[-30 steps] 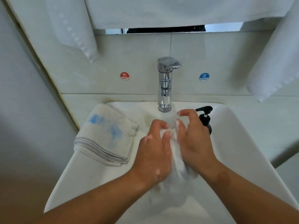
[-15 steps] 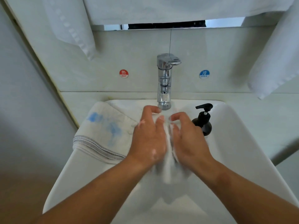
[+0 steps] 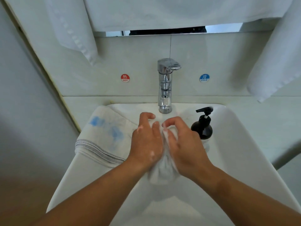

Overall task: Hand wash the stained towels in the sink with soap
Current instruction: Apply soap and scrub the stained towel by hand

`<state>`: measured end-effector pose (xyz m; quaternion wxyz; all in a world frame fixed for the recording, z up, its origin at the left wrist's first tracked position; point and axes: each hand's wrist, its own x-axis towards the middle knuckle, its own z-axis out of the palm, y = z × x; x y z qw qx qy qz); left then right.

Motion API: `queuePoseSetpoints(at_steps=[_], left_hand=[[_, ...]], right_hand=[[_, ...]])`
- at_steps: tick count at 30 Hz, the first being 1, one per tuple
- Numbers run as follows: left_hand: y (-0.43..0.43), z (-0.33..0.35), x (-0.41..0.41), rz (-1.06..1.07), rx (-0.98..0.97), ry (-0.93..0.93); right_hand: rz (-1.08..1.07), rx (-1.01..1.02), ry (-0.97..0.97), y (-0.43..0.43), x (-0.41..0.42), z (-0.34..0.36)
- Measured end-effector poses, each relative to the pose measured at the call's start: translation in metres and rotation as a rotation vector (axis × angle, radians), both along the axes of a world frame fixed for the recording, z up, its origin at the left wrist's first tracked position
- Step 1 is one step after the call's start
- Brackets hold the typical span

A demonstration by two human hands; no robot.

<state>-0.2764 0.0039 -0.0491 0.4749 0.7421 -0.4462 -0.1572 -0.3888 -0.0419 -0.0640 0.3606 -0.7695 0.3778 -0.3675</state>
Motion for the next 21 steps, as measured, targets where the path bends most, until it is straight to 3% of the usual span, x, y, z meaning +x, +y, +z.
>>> queuePoseSetpoints(at_steps=[2, 4, 6, 9, 11, 12, 14, 16, 18, 21], left_hand=[[0.001, -0.003, 0.010, -0.017, 0.055, -0.021], [0.002, -0.002, 0.021, 0.011, 0.020, 0.003], [-0.001, 0.001, 0.032, 0.108, -0.045, 0.200], [-0.002, -0.004, 0.040, 0.200, -0.080, 0.465], [0.001, -0.006, 0.043, 0.175, -0.111, 0.556], [0.003, -0.007, 0.045, 0.138, -0.126, 0.583], [0.008, -0.008, 0.046, 0.002, -0.090, 0.543], [0.011, -0.015, 0.039, -0.122, 0.011, 0.433], [0.012, -0.021, 0.027, -0.149, 0.064, 0.348], [0.010, -0.023, 0.014, -0.105, -0.008, 0.282]], right_hand=[[0.006, -0.031, -0.084, -0.007, -0.001, 0.001], [-0.083, 0.094, -0.272, -0.021, -0.003, 0.001], [-0.056, 0.296, -0.342, -0.028, -0.006, 0.002], [0.178, 0.480, -0.164, -0.024, -0.009, -0.008], [0.194, 0.532, -0.048, -0.019, -0.007, -0.012], [0.166, 0.551, -0.099, -0.020, -0.005, -0.012], [0.108, 0.610, -0.334, -0.026, -0.002, -0.008], [0.068, 0.608, -0.451, -0.028, 0.000, -0.002], [0.032, 0.492, -0.366, -0.026, -0.001, -0.002], [-0.006, 0.285, -0.177, -0.026, -0.004, -0.008]])
